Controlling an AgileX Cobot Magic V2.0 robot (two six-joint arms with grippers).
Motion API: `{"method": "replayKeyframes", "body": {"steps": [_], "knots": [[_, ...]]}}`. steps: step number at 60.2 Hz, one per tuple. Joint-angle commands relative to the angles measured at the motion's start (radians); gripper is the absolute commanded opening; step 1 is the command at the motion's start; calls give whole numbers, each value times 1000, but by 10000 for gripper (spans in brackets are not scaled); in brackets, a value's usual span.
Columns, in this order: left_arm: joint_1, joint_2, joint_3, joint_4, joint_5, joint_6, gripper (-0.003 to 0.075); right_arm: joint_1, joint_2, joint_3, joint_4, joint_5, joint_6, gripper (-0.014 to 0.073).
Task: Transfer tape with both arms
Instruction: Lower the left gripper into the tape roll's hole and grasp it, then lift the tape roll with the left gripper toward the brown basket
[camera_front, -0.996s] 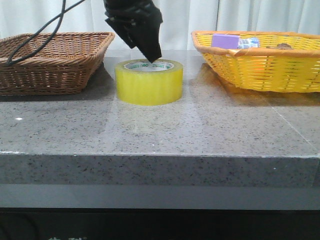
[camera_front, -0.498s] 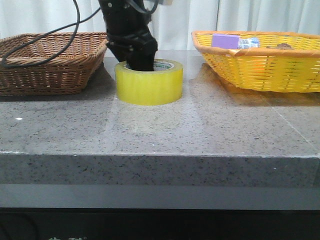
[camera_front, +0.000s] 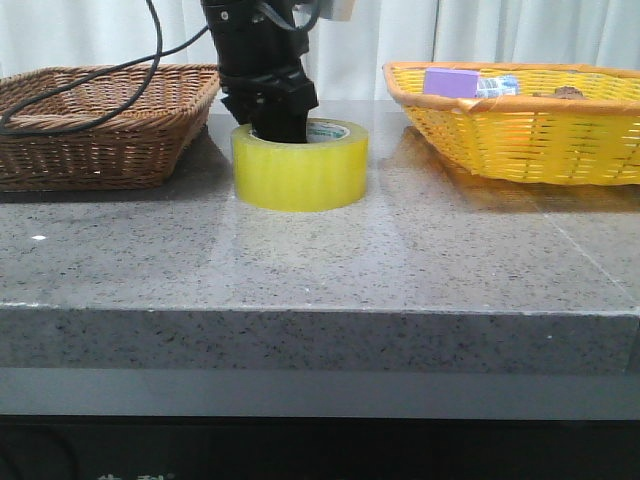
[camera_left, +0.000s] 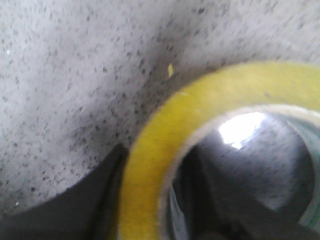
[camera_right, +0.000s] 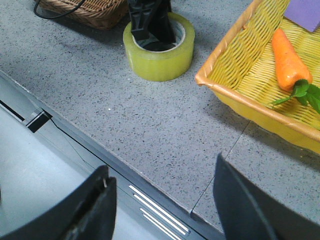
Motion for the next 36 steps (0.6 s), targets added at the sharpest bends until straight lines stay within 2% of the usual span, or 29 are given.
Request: {"method": "replayKeyframes", "body": {"steps": [1,19,36], "knots": [[-1,-62,-68,-54,-9,-4,139,-3,-2,-23,1,-64,-1,451],[-1,-69,-204,-54,62,-115,137,-3,-2,-23,1,-64,-1,451],[-1,-171,-241,53,62,-234,137,-3,-2,-23,1,-64,-1,451]]}}
